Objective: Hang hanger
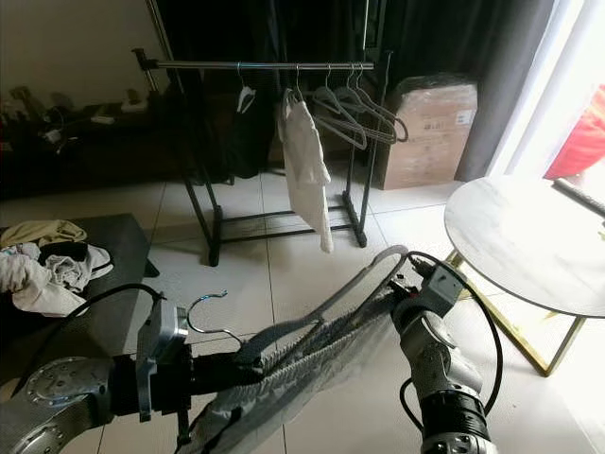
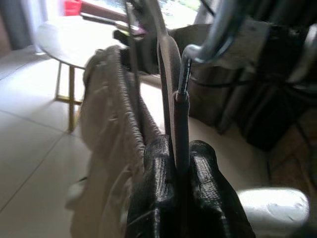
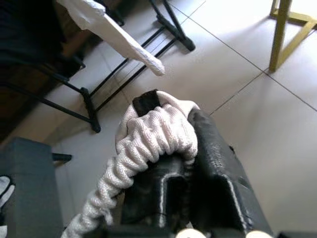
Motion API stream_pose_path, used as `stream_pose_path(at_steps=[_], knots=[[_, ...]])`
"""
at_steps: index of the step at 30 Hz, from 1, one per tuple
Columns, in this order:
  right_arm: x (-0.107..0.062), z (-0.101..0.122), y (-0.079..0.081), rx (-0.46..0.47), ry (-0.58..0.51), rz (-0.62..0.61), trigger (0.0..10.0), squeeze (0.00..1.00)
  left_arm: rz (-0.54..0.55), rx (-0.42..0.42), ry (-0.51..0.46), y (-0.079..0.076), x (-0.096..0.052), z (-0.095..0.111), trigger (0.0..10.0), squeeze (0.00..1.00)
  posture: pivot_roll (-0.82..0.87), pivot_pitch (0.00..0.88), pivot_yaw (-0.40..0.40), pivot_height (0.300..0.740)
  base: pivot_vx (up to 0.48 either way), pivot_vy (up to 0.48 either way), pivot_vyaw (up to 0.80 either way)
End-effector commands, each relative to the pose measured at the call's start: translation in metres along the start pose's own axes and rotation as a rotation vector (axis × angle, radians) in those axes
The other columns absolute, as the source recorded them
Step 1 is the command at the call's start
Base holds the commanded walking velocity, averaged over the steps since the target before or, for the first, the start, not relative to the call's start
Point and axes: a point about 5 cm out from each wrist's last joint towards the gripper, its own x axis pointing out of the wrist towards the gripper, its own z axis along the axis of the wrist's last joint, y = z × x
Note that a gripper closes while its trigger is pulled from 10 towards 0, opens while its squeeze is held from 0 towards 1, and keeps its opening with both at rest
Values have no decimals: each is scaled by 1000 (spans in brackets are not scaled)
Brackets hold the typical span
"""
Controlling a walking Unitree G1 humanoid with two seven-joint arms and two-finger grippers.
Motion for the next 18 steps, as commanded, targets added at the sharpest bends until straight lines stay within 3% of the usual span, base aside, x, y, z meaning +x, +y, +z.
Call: stream_pose_path(at_steps=[1, 6, 9, 13, 18], knots=[[0, 19, 4, 12, -85, -4, 0, 0, -87, -14, 54, -8, -1, -5, 10000, 0, -74, 59, 35, 740, 0, 0, 0], [0, 17, 5, 27, -93, -15, 0, 0, -56, 8, 51, -4, -1, -3, 10000, 0, -69, 56, 34, 740, 0, 0, 0], [1, 15, -3, 31, -80, -59, 0, 0, 38, 7, -16, 7, -2, 5, 10000, 0, -58, 60, 32, 740, 0, 0, 0], [1, 2, -13, 61, -16, -116, 0, 0, 111, -5, -180, 17, -8, 22, 10000, 0, -56, 59, 29, 740, 0, 0, 0], [2, 2, -22, 166, -31, -179, 0, 0, 40, -23, -229, 9, -11, 30, 10000, 0, -49, 55, 28, 740, 0, 0, 0]])
